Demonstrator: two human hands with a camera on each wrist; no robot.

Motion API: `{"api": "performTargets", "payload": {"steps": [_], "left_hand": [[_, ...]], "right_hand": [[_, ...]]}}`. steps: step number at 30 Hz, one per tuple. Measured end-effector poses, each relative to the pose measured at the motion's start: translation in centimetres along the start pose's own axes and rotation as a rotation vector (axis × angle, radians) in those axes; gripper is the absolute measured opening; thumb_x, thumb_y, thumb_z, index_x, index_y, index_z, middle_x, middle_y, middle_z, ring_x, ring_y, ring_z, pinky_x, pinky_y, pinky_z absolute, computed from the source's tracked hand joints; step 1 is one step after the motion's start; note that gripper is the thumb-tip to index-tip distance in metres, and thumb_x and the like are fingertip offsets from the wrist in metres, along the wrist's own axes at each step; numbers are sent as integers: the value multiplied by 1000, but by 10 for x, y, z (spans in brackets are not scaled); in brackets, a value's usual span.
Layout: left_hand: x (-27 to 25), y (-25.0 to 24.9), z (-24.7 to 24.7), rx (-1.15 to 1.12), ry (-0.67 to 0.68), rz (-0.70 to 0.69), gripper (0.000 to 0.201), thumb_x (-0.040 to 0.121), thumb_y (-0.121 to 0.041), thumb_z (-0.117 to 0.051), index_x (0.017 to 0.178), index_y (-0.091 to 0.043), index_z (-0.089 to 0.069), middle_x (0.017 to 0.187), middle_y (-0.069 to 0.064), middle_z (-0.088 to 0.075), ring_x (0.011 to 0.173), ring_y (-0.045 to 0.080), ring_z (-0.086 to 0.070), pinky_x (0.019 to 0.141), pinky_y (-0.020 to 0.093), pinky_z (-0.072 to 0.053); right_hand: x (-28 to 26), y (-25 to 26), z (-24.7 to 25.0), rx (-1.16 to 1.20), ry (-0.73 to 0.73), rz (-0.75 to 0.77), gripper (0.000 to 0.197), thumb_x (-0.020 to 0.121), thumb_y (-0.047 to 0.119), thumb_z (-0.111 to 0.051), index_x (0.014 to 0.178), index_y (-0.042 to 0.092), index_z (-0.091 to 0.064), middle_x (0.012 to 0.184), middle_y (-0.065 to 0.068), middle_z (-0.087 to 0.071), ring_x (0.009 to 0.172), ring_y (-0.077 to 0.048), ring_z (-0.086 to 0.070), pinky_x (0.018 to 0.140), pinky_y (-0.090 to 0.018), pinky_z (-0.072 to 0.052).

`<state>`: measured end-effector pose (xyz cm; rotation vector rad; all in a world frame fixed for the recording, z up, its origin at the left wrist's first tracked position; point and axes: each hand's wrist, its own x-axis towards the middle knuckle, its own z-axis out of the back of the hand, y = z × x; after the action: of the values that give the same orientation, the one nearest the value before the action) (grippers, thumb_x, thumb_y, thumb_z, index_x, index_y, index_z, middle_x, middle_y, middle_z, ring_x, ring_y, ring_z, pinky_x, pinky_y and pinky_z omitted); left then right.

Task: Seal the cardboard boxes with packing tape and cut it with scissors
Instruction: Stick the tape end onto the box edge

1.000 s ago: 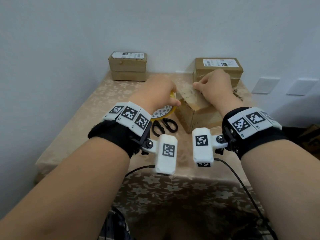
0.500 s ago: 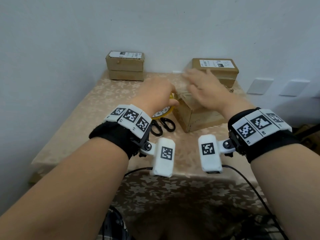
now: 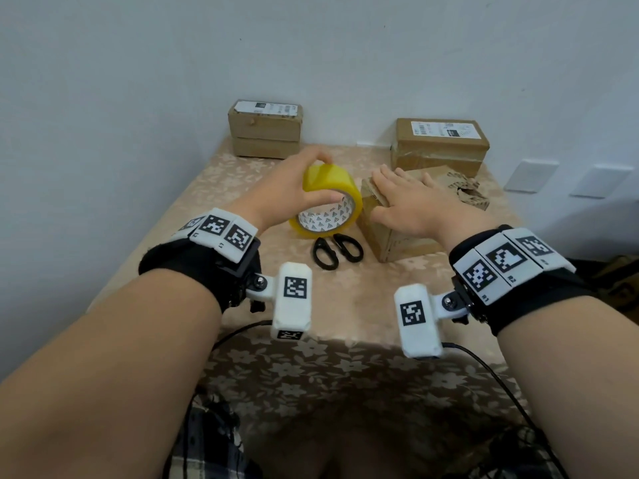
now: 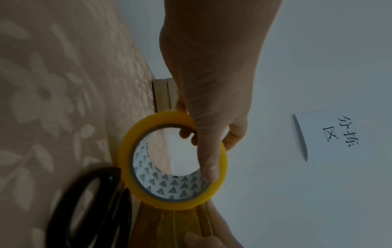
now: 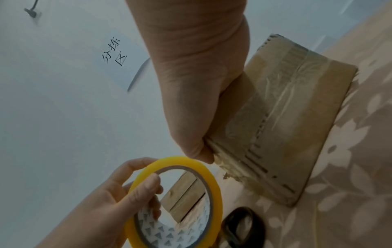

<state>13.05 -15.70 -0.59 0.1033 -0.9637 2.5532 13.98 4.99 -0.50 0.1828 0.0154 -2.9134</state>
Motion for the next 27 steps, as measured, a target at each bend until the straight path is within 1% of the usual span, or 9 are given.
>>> {"api": "performTargets", "payload": {"steps": [4,9,12,15,19,22,24,25,27], "left_hand": [[4,-15,8,105,-29,-15,48,83,-41,-68,125,-23,-56,123,-6,-56,112,10,-48,85,23,-34],[4,-7,15,383,164,67,50,81,-44,-69,125,-25,-57,128,3,-55,118,22,-49,85,29,-36],[1,-4,15,434,159,72,52,81,-45,-69,128,-27,-55,129,2,-55,119,23,-49,84,29,-36],[3,-7,13,463,143,46,54,81,-44,-68,130,-25,-54,131,2,-54,121,23,-48,86,29,-36],[5,-4,11,474,164,55,57,80,-45,-68,131,-25,-53,132,3,-55,121,24,-49,96,37,-41],[6,-3,12,484,162,56,57,80,-46,-68,132,-25,-53,132,3,-55,122,25,-48,98,39,-42],[6,-2,13,477,164,51,58,80,-46,-69,131,-25,-53,132,3,-55,122,25,-48,97,39,-42],[6,-2,13,473,163,48,58,79,-47,-69,131,-26,-53,132,3,-55,122,25,-48,97,39,-42],[7,-2,11,470,164,35,59,79,-48,-69,132,-27,-52,131,3,-55,122,26,-47,96,40,-42]], "right_hand": [[1,0,0,9,25,-16,68,98,38,-30,154,19,4,161,1,7,148,-17,2,118,-47,3],[1,-1,0,22,42,-26,69,98,39,-29,154,20,5,161,1,8,148,-16,3,118,-47,4],[3,-1,1,79,40,-36,67,98,53,-20,154,22,0,161,3,5,148,-16,2,117,-49,3],[2,3,5,199,4,-57,67,97,58,-3,153,24,-17,161,3,-10,148,-20,-6,117,-51,-1],[17,13,13,272,-112,-183,60,101,47,-12,128,14,-54,143,-13,-41,138,-35,-25,110,-53,-22],[29,22,8,217,-170,-232,41,101,36,-26,111,13,-59,120,-16,-56,121,-36,-43,104,-49,-35],[35,24,2,185,-204,-232,33,99,34,-30,96,15,-57,106,-13,-61,109,-34,-53,103,-50,-36],[37,25,0,179,-207,-238,31,99,33,-31,96,15,-56,105,-13,-62,108,-34,-54,105,-50,-34],[42,26,-2,156,-182,-253,33,99,34,-34,109,13,-57,116,-14,-61,117,-33,-50,109,-50,-28]]}}
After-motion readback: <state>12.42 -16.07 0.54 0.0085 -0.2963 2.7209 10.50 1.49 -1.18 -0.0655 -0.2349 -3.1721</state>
